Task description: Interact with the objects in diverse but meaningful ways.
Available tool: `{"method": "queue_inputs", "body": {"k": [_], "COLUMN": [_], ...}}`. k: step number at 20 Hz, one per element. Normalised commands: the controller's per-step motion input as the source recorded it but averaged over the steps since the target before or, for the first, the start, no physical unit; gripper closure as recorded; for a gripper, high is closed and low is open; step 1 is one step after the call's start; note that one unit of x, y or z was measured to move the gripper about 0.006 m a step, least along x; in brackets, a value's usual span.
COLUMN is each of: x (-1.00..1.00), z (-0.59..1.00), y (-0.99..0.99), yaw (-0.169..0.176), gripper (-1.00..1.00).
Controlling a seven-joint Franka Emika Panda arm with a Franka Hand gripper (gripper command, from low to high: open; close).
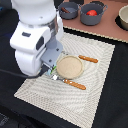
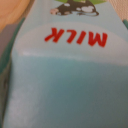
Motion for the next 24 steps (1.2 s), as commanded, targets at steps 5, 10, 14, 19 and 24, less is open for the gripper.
{"method": "queue_inputs", "body": {"k": [5,10,14,19,24], "x": [0.76,0.54,0.31,0.27,0.33], "z": [-0.1,-0.23,-0.16,-0.02,0.21], "y": [-0.58,-0.26,-0.08,0.0,0.0], "yaw": [-0.001,0.0,0.009,0.009,0.008], "gripper": [1.0,1.0,1.0,-1.0,-1.0]}}
